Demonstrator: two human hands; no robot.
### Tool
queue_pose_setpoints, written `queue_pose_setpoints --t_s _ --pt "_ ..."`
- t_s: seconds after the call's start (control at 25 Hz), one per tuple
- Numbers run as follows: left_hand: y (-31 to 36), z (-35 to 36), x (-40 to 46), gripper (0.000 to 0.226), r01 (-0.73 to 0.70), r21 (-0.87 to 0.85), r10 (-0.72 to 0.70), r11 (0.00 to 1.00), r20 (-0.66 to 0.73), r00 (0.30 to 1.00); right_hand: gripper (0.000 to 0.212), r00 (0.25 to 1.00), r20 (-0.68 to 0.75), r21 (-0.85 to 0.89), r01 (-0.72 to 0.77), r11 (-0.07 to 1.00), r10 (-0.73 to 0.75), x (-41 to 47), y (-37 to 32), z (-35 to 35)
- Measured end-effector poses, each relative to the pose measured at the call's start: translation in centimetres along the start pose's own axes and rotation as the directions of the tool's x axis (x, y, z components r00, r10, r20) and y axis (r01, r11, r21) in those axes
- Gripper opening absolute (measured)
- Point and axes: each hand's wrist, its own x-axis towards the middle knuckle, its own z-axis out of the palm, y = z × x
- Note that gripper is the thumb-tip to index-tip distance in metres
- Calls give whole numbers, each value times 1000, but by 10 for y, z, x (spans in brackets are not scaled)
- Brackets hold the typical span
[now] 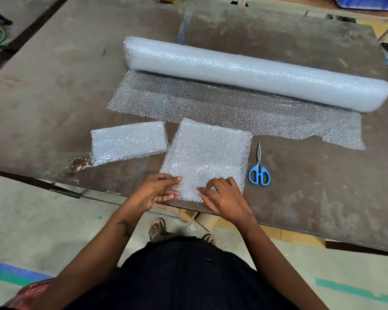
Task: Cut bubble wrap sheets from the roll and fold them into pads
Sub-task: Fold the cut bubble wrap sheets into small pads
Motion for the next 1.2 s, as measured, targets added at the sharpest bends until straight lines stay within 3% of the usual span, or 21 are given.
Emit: queue_pose_setpoints --t_s 0.12,0.36,0.68,0.84,1.0,1.2 --pt "-2 0 -2 34 -160 -12 160 987 8 987 24 1000 8 -28 -20 999 21 -7 5 1" --pt "-10 -3 7 43 -467 33 466 883 47 884 62 983 61 -114 -167 979 175 -17 16 -1" --pt "-29 -20 14 50 -416 403 451 815 9 892 66 978 65 -124 -188 974 197 -27 19 -10" --pt "-36 -22 7 54 -447 421 468 789 61 882 63 965 40 -132 -251 959 258 -32 19 -11" --pt "-35 -19 6 49 -521 485 510 702 167 844 47 963 -33 -144 -271 952 269 -27 21 -16" --pt "-36 -17 7 46 -534 616 536 579 206 819 46 955 94 -127 -267 955 280 -33 25 -10"
